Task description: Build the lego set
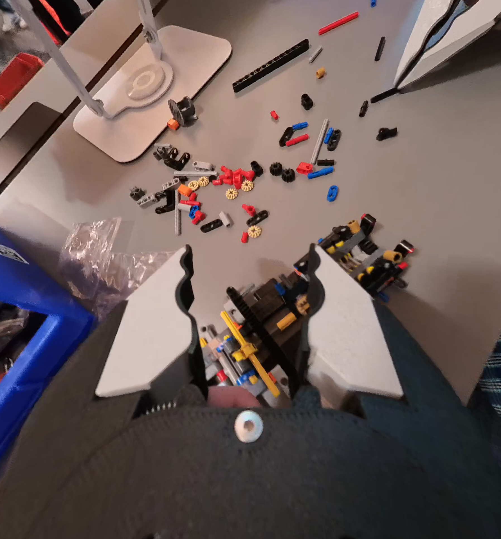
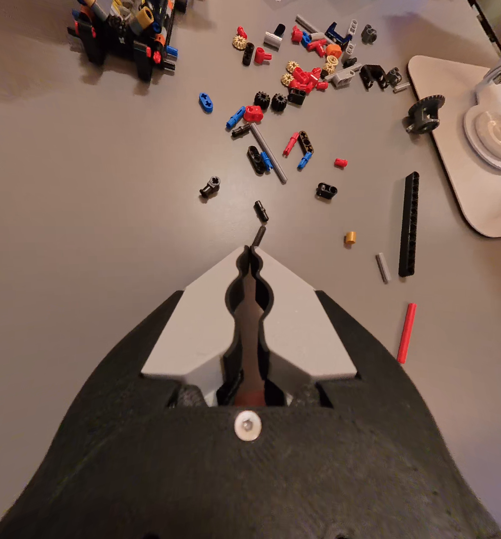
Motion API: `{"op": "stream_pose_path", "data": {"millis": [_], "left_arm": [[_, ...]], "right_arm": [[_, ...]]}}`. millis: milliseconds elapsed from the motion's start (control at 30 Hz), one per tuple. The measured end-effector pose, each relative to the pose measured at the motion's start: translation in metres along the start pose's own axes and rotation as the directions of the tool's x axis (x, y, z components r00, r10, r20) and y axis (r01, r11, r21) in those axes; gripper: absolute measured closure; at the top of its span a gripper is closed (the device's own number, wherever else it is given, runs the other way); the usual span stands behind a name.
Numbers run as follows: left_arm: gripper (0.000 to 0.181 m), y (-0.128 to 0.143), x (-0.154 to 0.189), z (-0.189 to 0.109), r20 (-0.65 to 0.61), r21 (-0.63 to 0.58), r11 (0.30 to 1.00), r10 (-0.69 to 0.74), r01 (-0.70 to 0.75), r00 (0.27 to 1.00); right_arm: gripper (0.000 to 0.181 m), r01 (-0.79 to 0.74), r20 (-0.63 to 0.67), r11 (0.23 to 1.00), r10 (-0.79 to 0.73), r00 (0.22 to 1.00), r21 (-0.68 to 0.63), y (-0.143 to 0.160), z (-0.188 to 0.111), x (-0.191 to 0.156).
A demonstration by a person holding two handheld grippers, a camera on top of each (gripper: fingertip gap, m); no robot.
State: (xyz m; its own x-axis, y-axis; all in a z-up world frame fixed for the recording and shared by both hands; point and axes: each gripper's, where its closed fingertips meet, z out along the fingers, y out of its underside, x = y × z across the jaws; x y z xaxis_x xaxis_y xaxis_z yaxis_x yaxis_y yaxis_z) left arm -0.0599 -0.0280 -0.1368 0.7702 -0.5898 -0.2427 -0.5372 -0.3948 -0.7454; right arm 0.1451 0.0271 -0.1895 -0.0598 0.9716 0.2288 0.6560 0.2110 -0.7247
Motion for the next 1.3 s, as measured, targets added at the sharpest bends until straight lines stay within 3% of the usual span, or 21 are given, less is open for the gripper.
{"op": "stream_pose_path", "data": {"millis": [333,533,867,1167,1300], "left_arm": [[0.123,-0.025,-0.053,0.043,0.023,-0.092,0.987,0.132,-0.13,0.991],[0.136,-0.037,-0.082,0.074,-0.012,-0.092,0.986,0.141,-0.142,0.99],[0.125,-0.045,-0.099,0.109,-0.078,-0.096,0.979,0.17,-0.177,0.982],[0.142,-0.037,-0.102,0.115,-0.119,-0.136,0.973,0.173,-0.188,0.978],[0.148,-0.024,-0.105,0.105,-0.06,-0.205,0.965,0.152,-0.161,0.987]], "right_arm": [[0.174,-0.005,-0.015,0.999,0.005,1.0,0.04,-0.003,-0.002,0.008],[0.176,0.005,-0.028,0.997,-0.003,1.0,0.075,-0.006,-0.003,0.014],[0.174,-0.017,-0.016,0.997,0.018,1.0,0.077,-0.005,-0.001,0.015],[0.175,-0.028,-0.028,0.996,0.03,0.999,0.084,-0.006,-0.002,0.018],[0.175,-0.036,-0.024,0.996,0.038,0.999,0.087,-0.006,-0.002,0.018]]}}
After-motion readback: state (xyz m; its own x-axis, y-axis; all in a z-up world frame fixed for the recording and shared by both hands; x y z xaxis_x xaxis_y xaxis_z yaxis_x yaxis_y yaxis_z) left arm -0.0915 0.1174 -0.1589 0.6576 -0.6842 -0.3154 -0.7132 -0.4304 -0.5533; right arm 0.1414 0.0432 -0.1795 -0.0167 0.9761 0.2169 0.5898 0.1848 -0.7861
